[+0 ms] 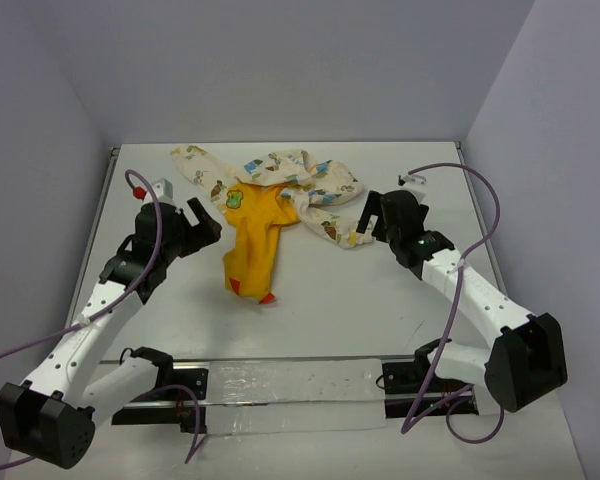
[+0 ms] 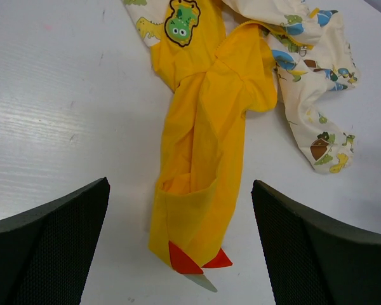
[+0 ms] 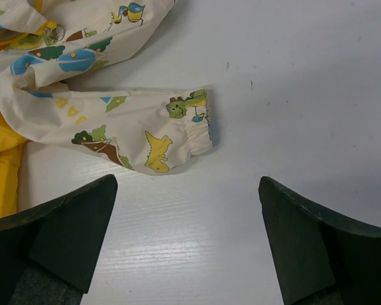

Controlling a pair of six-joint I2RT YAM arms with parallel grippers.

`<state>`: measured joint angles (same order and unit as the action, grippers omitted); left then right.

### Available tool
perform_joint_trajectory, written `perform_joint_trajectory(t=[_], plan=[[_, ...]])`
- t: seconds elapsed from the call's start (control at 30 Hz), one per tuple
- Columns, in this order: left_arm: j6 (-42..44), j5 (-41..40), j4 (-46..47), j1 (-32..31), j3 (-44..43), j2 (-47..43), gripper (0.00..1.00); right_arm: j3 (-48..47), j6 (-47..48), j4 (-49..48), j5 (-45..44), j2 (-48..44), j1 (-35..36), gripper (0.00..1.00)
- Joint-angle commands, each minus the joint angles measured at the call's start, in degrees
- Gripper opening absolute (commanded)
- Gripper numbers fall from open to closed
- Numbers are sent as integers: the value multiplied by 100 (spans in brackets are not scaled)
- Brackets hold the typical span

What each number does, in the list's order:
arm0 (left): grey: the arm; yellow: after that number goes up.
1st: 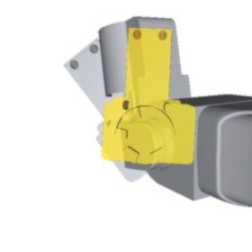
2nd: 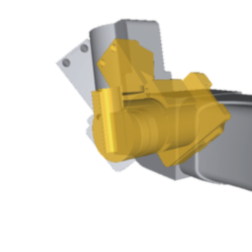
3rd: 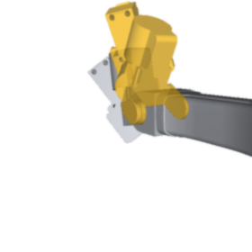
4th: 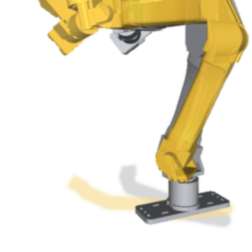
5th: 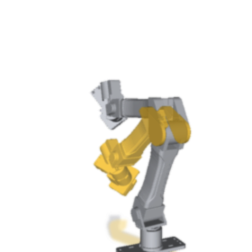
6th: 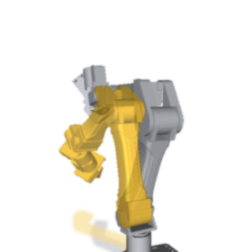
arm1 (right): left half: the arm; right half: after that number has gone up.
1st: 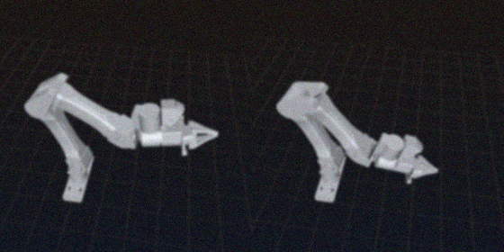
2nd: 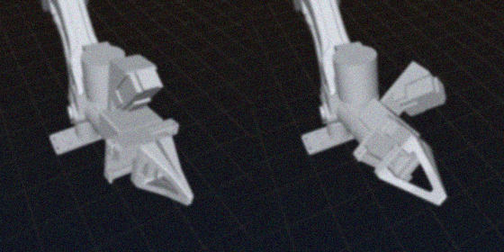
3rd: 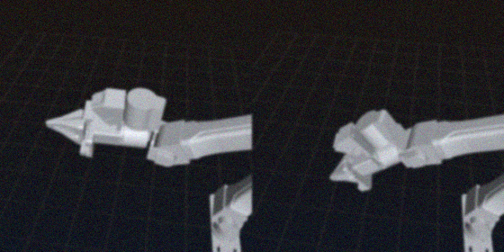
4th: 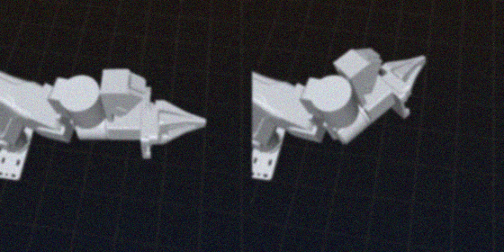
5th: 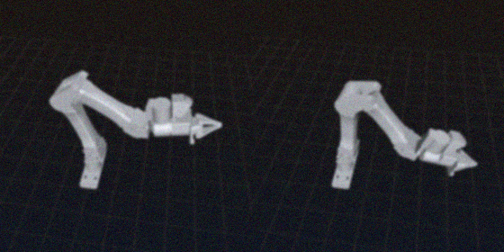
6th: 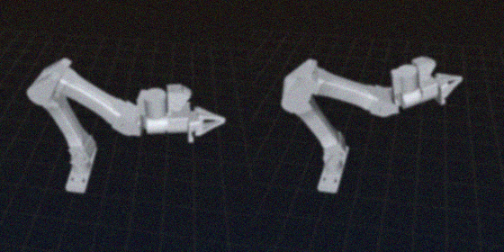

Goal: Zip up the jacket

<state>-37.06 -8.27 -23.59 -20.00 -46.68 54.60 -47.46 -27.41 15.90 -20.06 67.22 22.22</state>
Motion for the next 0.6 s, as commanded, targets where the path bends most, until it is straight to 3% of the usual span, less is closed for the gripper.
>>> perform_joint_trajectory(t=[0.0,0.1,0.57], plan=[[69,-24,267,-158,-115,210,99,-60,36,-229,12,-92,88,100],[35,36,439,-207,-20,325,99,-95,49,-242,390,-81,80,100],[-285,-357,685,-804,248,1477,99,175,60,-138,406,-595,89,100]])
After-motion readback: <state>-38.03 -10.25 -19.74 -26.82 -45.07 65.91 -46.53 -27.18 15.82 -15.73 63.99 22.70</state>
